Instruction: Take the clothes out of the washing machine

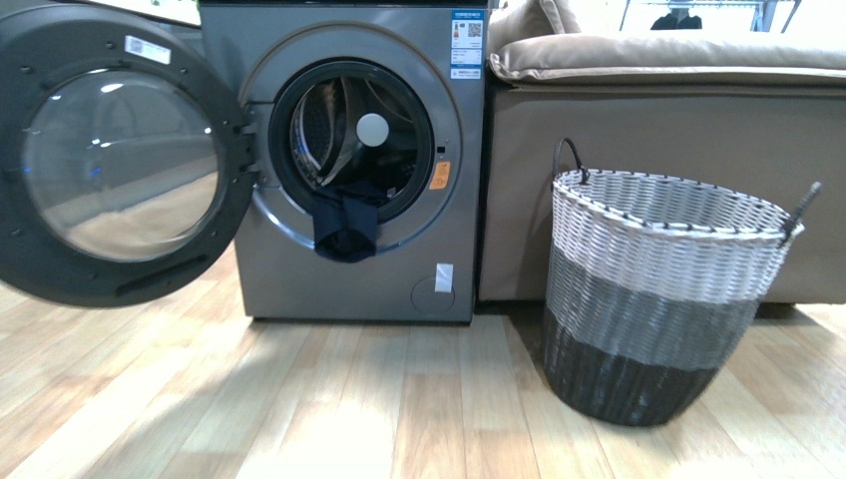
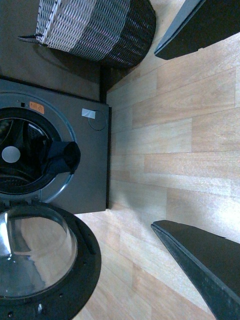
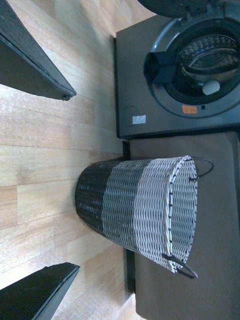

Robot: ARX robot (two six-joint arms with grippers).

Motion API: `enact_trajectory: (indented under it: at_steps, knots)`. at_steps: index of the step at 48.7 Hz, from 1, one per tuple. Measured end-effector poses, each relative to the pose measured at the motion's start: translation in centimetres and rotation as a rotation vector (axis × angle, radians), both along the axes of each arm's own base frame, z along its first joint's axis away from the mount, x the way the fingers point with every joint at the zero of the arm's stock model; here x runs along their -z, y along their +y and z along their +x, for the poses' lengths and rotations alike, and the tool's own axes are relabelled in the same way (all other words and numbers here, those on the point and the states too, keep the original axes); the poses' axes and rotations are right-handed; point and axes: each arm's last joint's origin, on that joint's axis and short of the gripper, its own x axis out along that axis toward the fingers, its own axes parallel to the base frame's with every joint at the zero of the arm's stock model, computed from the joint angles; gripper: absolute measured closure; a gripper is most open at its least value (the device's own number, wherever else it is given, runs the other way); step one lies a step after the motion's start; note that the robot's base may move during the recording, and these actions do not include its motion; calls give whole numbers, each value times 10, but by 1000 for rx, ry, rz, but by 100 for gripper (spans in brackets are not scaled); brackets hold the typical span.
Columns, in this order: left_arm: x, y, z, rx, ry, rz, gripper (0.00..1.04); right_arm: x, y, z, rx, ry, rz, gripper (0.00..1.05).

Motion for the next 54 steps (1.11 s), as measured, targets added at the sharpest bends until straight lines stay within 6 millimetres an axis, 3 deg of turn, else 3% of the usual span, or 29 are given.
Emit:
enact_trajectory:
  at_steps: [54]
  knots:
    - [0,0,0,0,0,0,7,0,0,0,3,0,0,7]
